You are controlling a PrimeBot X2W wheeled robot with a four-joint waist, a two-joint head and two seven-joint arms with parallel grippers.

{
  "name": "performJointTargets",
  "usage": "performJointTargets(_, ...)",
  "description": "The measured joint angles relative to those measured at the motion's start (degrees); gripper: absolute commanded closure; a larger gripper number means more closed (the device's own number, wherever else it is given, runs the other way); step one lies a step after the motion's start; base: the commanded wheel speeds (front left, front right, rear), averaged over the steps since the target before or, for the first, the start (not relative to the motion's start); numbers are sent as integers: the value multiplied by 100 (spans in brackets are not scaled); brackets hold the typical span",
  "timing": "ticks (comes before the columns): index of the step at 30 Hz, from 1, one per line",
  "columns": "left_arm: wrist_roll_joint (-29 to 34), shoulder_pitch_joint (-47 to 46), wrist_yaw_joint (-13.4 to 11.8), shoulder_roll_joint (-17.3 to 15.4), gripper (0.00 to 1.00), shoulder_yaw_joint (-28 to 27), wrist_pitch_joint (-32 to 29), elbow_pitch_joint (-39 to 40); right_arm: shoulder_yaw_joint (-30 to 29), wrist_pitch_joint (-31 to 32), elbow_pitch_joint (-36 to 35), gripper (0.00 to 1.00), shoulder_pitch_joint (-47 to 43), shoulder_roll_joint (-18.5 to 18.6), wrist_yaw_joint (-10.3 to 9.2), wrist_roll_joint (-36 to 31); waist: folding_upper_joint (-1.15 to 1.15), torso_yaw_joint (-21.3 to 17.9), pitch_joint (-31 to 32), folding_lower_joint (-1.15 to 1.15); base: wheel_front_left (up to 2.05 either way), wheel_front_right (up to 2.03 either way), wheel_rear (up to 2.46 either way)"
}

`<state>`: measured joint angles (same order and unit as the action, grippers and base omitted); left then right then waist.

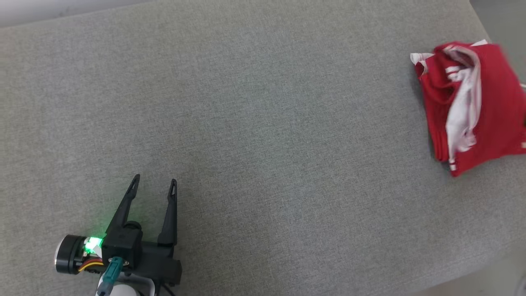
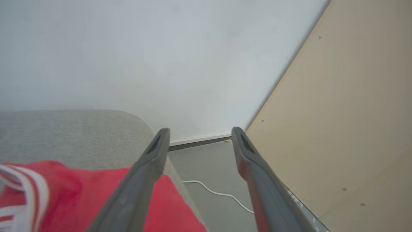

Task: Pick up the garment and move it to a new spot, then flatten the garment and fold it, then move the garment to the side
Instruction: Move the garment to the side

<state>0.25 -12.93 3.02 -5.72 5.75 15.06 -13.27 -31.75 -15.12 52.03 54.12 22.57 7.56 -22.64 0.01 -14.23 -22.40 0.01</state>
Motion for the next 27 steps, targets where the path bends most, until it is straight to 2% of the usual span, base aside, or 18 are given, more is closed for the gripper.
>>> performJointTargets(3,-27,38,-27,-12,0,-16,0,0,278,0,-380,0,-61,-321,0,189,0,19,82,0,0,0,0)
performJointTargets(9,-93,135,-48,16,0,-46,-1,-11,1468,0,-1299,0,-682,-931,0,1235,0,29,288,-1,0,0,0)
performJointTargets(15,-194,238,-100,109,0,-87,-1,-21,2480,-1,-1989,0,-1522,-1318,0,2117,0,71,532,-1,0,0,0)
performJointTargets(22,-268,381,-98,194,0,-132,-1,-27,3206,0,-2218,0,-2558,-1697,0,2568,-1,273,801,-1,0,0,0)
performJointTargets(27,-326,544,-93,223,0,-198,-1,-70,3360,0,-2153,0,-3146,-1826,0,2657,-1,492,985,-1,0,0,0)
